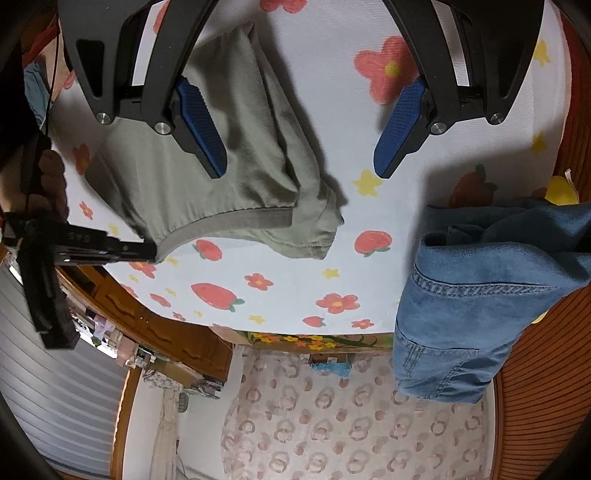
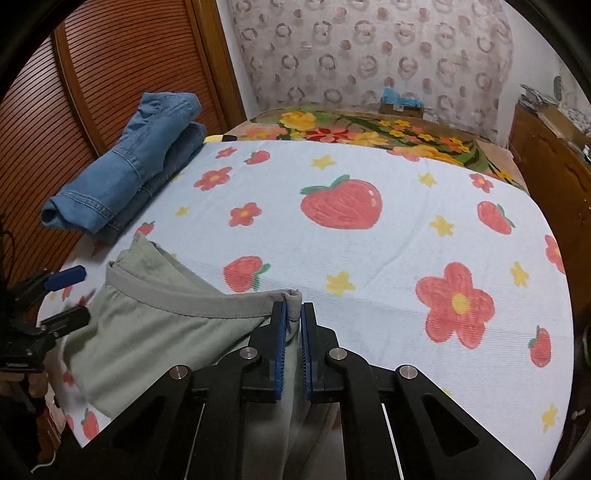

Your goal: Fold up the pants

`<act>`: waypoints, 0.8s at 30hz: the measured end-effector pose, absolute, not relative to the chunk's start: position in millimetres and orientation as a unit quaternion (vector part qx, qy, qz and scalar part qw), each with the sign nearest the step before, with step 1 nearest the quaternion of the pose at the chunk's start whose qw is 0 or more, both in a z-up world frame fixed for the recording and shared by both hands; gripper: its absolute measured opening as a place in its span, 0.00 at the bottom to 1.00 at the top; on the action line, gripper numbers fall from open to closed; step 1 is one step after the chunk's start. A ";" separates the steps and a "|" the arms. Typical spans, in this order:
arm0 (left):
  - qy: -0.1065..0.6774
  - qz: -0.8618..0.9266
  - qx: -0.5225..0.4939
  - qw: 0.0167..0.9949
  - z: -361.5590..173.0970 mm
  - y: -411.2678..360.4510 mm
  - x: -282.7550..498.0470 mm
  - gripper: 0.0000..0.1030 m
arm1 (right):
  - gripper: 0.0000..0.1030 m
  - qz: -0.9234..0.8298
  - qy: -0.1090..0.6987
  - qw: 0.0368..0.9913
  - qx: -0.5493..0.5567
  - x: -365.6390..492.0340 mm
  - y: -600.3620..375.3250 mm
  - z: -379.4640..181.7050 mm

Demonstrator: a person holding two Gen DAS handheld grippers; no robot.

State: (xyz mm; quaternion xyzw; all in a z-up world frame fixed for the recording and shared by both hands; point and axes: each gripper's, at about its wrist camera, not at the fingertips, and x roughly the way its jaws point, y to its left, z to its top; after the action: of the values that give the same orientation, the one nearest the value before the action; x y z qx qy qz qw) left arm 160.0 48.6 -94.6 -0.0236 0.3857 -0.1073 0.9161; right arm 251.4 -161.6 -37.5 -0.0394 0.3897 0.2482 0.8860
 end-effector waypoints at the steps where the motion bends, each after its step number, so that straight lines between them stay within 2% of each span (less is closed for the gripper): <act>1: 0.387 -0.107 -0.024 0.916 -95.2 48.9 159.8 0.80 | 0.19 0.248 0.388 0.887 -0.042 248.9 -161.7 -34.9; 2: 0.388 -0.108 -0.023 0.915 -96.2 48.7 160.0 0.80 | 0.32 0.245 0.388 0.887 -0.046 246.3 -163.0 -32.8; 3: 0.390 -0.107 -0.021 0.914 -97.3 48.5 160.5 0.80 | 0.39 0.246 0.389 0.887 -0.048 243.3 -164.5 -31.5; 5: 0.395 -0.105 -0.019 0.913 -100.5 48.3 161.3 0.80 | 0.42 0.249 0.390 0.885 -0.050 235.2 -168.9 -30.9; 16: 0.417 -0.106 -0.018 0.903 -113.8 46.4 168.4 0.80 | 0.46 0.239 0.404 0.881 -0.061 206.0 -182.1 -45.0; 24: 0.416 -0.106 -0.015 0.903 -115.6 46.8 170.4 0.80 | 0.57 0.239 0.392 0.886 -0.057 202.3 -183.1 -47.9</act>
State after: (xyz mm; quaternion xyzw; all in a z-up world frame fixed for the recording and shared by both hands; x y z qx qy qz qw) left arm 170.4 46.8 -115.6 -0.0147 0.4162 -0.1059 0.9030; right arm 202.3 -183.1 -47.9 -0.0575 0.3922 0.2393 0.8863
